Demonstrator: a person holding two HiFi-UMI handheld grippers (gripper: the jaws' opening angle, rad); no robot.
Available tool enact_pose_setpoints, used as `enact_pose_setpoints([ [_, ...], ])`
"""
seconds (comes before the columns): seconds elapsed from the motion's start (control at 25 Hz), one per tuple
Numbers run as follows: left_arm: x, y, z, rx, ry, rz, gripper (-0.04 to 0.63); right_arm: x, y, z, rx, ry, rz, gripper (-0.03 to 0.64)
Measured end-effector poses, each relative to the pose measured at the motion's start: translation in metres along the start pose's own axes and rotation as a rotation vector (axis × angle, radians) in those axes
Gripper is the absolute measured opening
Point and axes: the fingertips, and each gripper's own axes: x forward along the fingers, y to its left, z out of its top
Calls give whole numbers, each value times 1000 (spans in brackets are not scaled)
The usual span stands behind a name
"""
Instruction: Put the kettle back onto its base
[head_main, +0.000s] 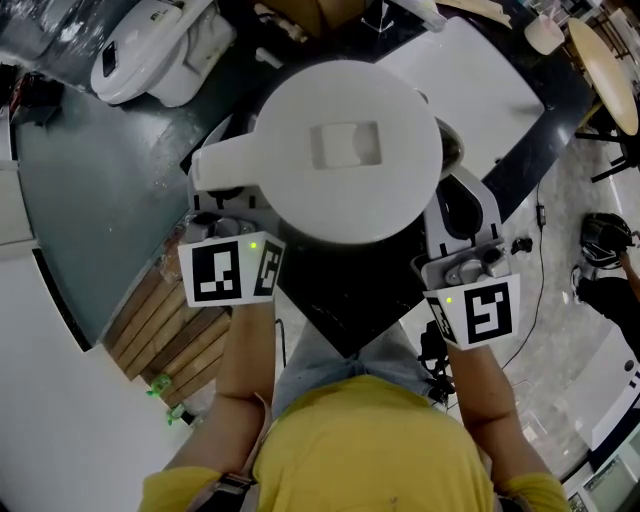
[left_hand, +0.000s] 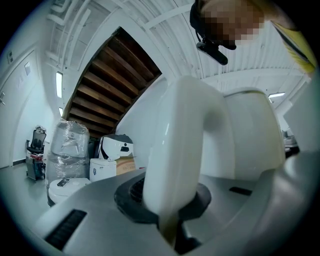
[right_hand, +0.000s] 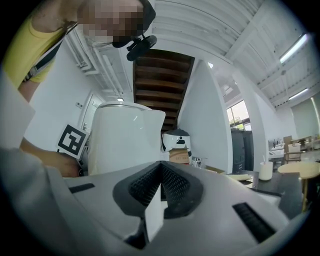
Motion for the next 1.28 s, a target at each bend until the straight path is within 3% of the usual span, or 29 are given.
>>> enact_pose_setpoints([
  [0.44, 6, 3, -22, -30, 14, -13, 40, 6, -1, -17, -1, 29, -5, 15],
  [1.12, 13, 1, -42, 21, 128, -21, 32, 13, -7, -32, -19, 87, -77, 15],
  [1.28, 9, 4, -47, 22, 172, 9, 64, 11, -7, -32, -17, 114, -104, 15],
])
